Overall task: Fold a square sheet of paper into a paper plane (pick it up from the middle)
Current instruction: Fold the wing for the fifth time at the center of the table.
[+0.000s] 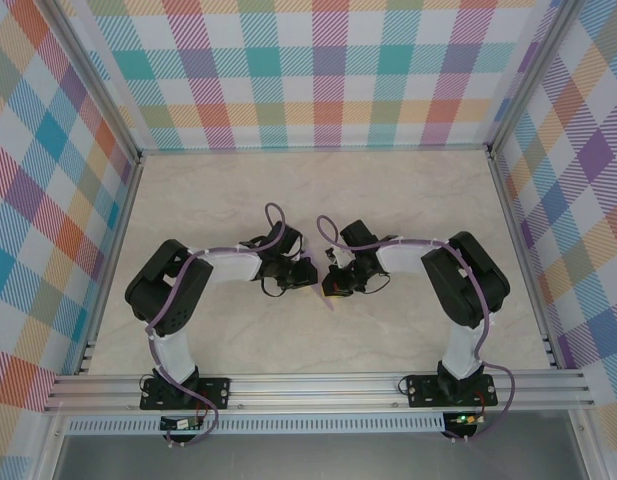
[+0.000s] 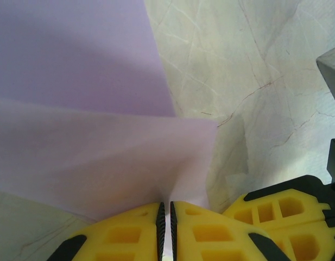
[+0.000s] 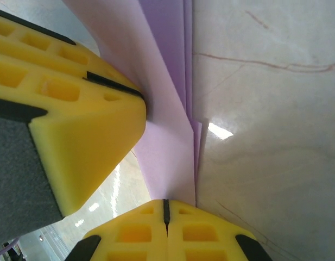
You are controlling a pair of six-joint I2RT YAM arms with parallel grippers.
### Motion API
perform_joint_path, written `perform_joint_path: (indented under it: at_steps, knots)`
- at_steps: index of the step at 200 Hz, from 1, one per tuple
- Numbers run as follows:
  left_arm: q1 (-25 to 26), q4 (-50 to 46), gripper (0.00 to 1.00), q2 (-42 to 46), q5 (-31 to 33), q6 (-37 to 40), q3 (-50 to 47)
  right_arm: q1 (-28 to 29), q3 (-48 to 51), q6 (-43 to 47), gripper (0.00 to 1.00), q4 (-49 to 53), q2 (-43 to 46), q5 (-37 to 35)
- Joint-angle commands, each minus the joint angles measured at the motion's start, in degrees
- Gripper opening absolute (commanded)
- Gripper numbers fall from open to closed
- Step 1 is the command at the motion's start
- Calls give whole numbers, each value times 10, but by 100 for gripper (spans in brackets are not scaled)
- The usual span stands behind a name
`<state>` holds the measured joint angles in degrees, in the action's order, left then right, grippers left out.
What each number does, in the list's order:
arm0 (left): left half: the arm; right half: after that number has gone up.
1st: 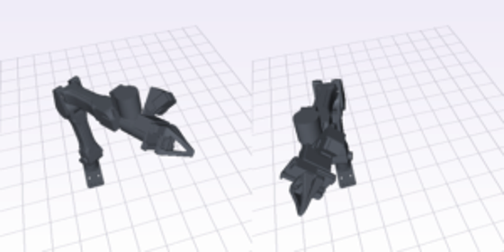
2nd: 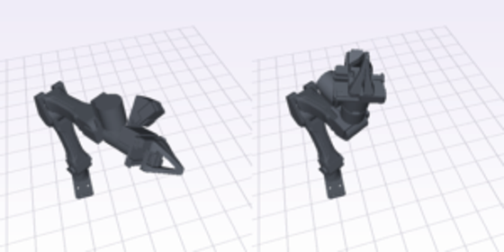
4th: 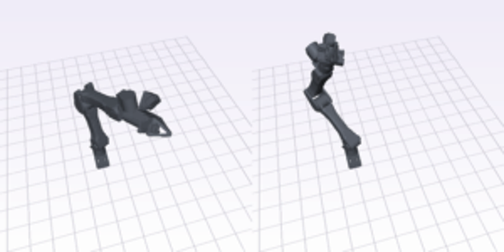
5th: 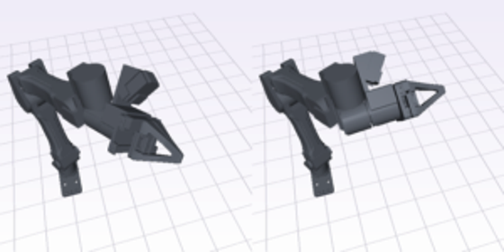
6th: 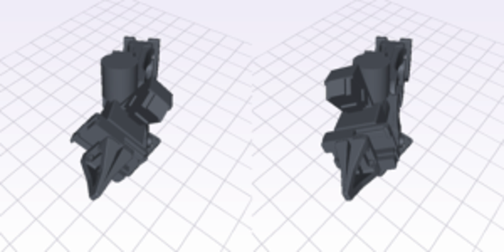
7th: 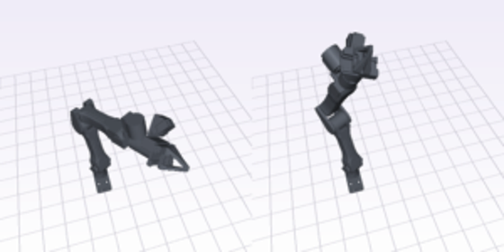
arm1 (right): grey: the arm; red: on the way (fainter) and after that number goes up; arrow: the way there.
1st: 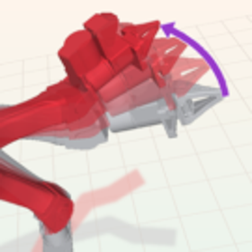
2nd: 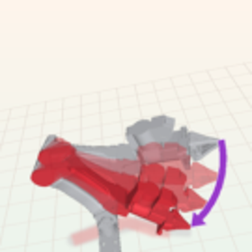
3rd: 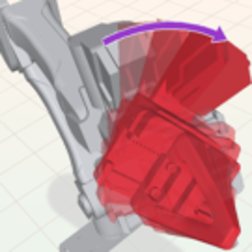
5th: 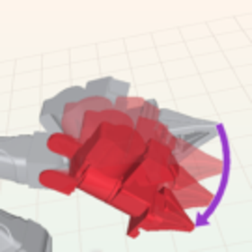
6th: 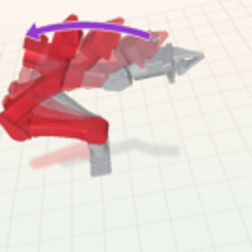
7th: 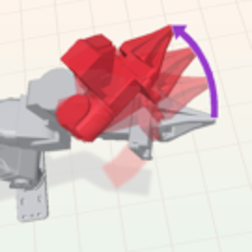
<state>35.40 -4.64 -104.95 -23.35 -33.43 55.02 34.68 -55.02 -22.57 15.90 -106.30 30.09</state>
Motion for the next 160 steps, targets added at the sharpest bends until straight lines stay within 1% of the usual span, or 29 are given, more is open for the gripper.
perform_joint_path:
  at_steps: [1, 44, 160]
  knots:
    - [-27, -16, 15, -24, 59, 32, 13, 2, 29, 22, 1, 73, -56, -118]
    - [-53, -18, 15, -22, 60, 45, 17, 2, 31, 25, 1, 78, -65, -128]
    - [-130, -34, 15, -59, 41, 102, 50, 2, 39, 27, 1, 78, -70, -134]
